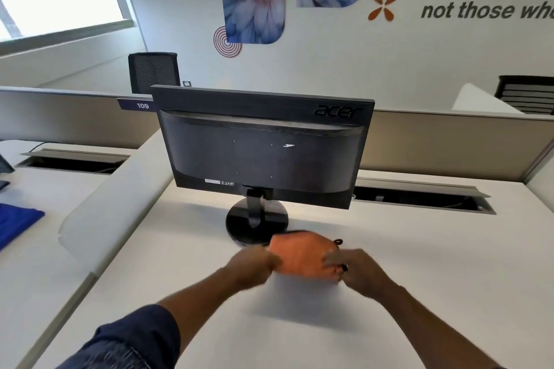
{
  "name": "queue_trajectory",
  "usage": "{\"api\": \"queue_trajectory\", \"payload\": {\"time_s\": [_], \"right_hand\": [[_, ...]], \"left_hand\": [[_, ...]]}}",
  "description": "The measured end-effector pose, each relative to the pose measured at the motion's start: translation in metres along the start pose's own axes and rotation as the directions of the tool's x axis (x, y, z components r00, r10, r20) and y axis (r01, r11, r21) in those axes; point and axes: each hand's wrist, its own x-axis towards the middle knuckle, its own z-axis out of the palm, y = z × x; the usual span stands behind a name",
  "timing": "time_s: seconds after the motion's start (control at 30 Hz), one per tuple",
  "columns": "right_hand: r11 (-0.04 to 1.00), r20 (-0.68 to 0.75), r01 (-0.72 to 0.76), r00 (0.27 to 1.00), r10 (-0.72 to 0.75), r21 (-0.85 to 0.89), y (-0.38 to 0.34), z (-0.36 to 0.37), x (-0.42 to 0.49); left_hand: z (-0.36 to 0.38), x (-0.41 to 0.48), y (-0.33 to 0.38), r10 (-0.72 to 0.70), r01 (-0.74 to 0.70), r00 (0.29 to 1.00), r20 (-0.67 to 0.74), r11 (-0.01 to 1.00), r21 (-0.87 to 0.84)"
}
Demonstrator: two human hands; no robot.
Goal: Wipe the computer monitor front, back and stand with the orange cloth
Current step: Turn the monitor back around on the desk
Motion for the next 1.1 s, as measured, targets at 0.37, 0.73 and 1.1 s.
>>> {"api": "queue_trajectory", "payload": {"time_s": [0.37,0.73,1.1], "right_hand": [[0.967,0.248,-0.117,0.953,0.173,-0.226,-0.052,-0.015,0.020],[0.982,-0.536,0.085,0.829,-0.163,-0.167,-0.196,-0.133,0.168],[0.909,-0.481,-0.014,0.852,-0.208,-0.417,-0.230,-0.149,0.243]], "left_hand": [[-0.094,0.015,-0.041,-0.108,0.099,0.949,-0.295,0.994,-0.047],[-0.303,0.031,-0.126,-0.335,0.319,0.725,-0.602,0.938,-0.137],[-0.308,0.073,-0.177,-0.305,0.321,0.869,-0.390,0.947,-0.024]]}}
